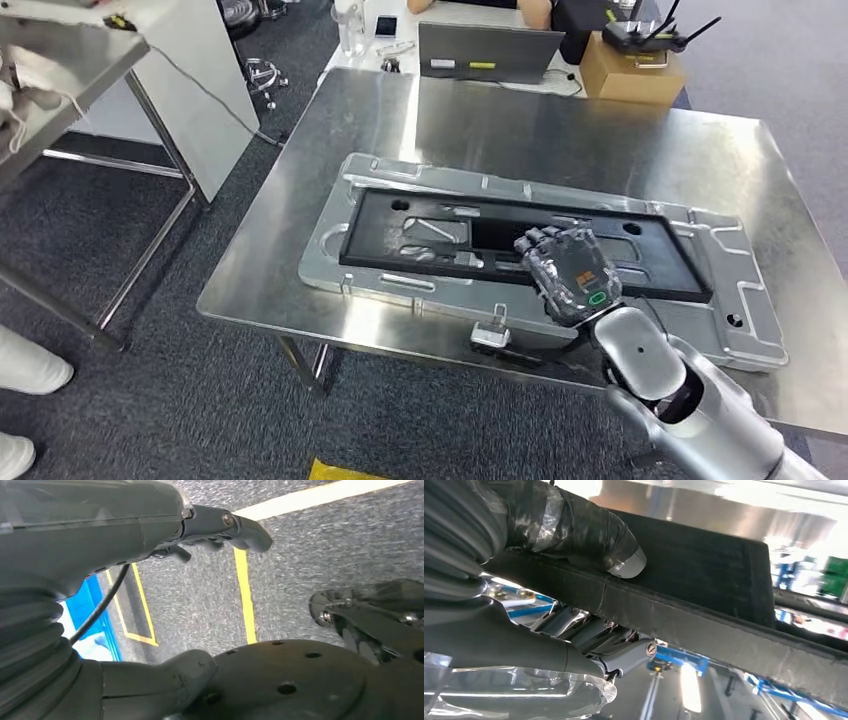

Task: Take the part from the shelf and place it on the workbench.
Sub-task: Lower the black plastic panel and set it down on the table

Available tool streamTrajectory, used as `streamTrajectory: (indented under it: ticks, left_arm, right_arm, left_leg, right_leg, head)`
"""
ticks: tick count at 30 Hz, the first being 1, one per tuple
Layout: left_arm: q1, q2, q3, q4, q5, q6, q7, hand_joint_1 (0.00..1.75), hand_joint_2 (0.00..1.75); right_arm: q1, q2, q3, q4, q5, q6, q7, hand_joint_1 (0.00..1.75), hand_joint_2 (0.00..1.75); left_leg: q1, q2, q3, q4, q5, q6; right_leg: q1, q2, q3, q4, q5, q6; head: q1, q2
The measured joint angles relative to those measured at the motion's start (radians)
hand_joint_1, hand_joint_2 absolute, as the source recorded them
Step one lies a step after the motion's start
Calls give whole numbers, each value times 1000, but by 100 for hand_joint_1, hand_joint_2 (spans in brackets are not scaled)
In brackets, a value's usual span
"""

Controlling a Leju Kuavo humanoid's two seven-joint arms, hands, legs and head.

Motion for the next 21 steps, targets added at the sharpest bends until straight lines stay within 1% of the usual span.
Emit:
streamTrajectory:
  ticks: [1, 3, 4, 5, 6, 7, 8, 9, 10, 11, 12, 13, 14, 15, 16, 18, 19, 20, 21]
  left_arm:
    - [-2, 1, -1, 0, 2, 0, 1, 0, 175]
    - [-4, 3, -4, 1, 7, 0, 1, 0, 175]
    - [-4, 4, -5, 1, 9, -1, 1, 0, 175]
    - [-5, 6, -6, 1, 11, -1, 1, 0, 175]
    - [-5, 7, -6, 1, 14, -2, 2, 0, 175]
    - [-5, 8, -7, 1, 16, -2, 2, 0, 175]
    - [-5, 8, -7, 1, 19, -2, 3, 0, 175]
    - [-4, 9, -7, 1, 22, -2, 4, 0, 175]
    - [-2, 10, -7, 1, 25, -2, 6, 0, 175]
    - [0, 11, -7, 1, 27, -2, 7, 0, 175]
    - [2, 11, -7, 1, 28, -2, 7, 0, 175]
    - [3, 12, -7, 1, 29, -3, 8, 0, 175]
    - [3, 12, -7, 2, 29, -3, 8, 0, 175]
    - [1, 12, -7, 2, 29, -4, 8, 0, 175]
    - [-1, 12, -7, 2, 29, -5, 8, 0, 175]
    - [-4, 12, -7, 2, 31, -6, 8, 0, 175]
    - [-4, 12, -7, 2, 33, -6, 8, 0, 175]
    - [-3, 12, -7, 2, 36, -6, 8, 0, 175]
    - [-2, 12, -7, 2, 37, -6, 9, 0, 175]
  right_arm:
    - [8, -14, -7, -11, -1, -2, 0, 169, 175]
    - [30, -41, -21, -35, -4, -4, 0, 169, 175]
    - [41, -52, -27, -45, -5, -6, 0, 169, 175]
    - [51, -64, -33, -54, -7, -8, 1, 169, 175]
    - [60, -74, -37, -61, -9, -10, 1, 169, 175]
    - [70, -84, -40, -67, -11, -12, 2, 169, 175]
    - [82, -93, -43, -72, -14, -13, 2, 169, 175]
    - [96, -102, -46, -76, -15, -13, 2, 169, 175]
    - [108, -111, -50, -80, -16, -14, 3, 169, 175]
    - [118, -118, -54, -84, -17, -14, 3, 169, 175]
    - [124, -124, -59, -88, -17, -14, 3, 169, 175]
    - [128, -129, -64, -92, -17, -14, 3, 169, 175]
    - [131, -134, -68, -95, -17, -15, 4, 169, 175]
    - [133, -138, -72, -98, -17, -15, 3, 169, 175]
    - [136, -143, -75, -100, -18, -16, 3, 169, 175]
    - [142, -152, -82, -107, -19, -16, 2, 169, 175]
    - [145, -156, -87, -110, -20, -15, 2, 169, 175]
    - [148, -161, -93, -113, -20, -15, 2, 169, 175]
    - [151, -164, -98, -115, -21, -15, 1, 169, 175]
  left_leg:
    - [0, 1, 2, -3, -3, -5]
    - [-1, 5, 10, -5, -13, -16]
    - [-2, 7, 5, 15, -25, -22]
    - [-2, 8, -14, 57, -44, -28]
    - [1, 10, -48, 119, -65, -33]
    - [4, 10, -93, 187, -86, -37]
    - [6, 11, -133, 243, -95, -42]
    - [8, 12, -160, 267, -85, -45]
    - [10, 12, -168, 252, -53, -47]
    - [12, 13, -157, 201, -5, -47]
    - [13, 14, -136, 135, 42, -46]
    - [13, 14, -112, 75, 73, -44]
    - [12, 14, -95, 35, 86, -38]
    - [10, 14, -86, 17, 83, -32]
    - [7, 14, -83, 12, 75, -25]
    - [8, 12, -77, 4, 70, -10]
    - [10, 12, -71, -2, 68, -3]
    - [12, 13, -63, -7, 67, 3]
    - [13, 14, -57, -10, 63, 7]
  right_leg:
    - [2, 0, 4, -9, -4, -2]
    - [-6, 1, 22, -30, -10, -4]
    - [-10, 0, 35, -41, -12, -6]
    - [-15, -1, 48, -51, -14, -8]
    - [-14, -2, 57, -55, -19, -10]
    - [-15, -3, 63, -55, -25, -11]
    - [-15, -3, 70, -55, -32, -10]
    - [-15, -3, 79, -54, -40, -9]
    - [-16, -2, 89, -53, -48, -7]
    - [-17, -1, 100, -52, -57, -3]
    - [-18, 0, 110, -50, -67, 1]
    - [-16, 2, 117, -47, -76, 6]
    - [-15, 4, 120, -44, -83, 12]
    - [-14, 5, 121, -43, -88, 18]
    - [-13, 5, 121, -43, -91, 24]
    - [-16, 4, 124, -42, -99, 35]
    - [-17, 3, 119, -25, -109, 40]
    - [-18, 3, 101, 13, -128, 45]
    - [-19, 2, 68, 73, -151, 48]
  head:
    - [1, 0]
    - [0, 0]
    - [-1, 0]
    - [-1, 0]
    - [-2, 0]
    - [-2, 0]
    - [-2, 0]
    - [-2, 0]
    - [-2, 0]
    - [-2, 0]
    - [-2, 0]
    - [-2, 0]
    - [-2, 0]
    - [-2, 0]
    - [-1, 0]
    - [-1, 0]
    - [-1, 0]
    - [0, 0]
    - [0, 0]
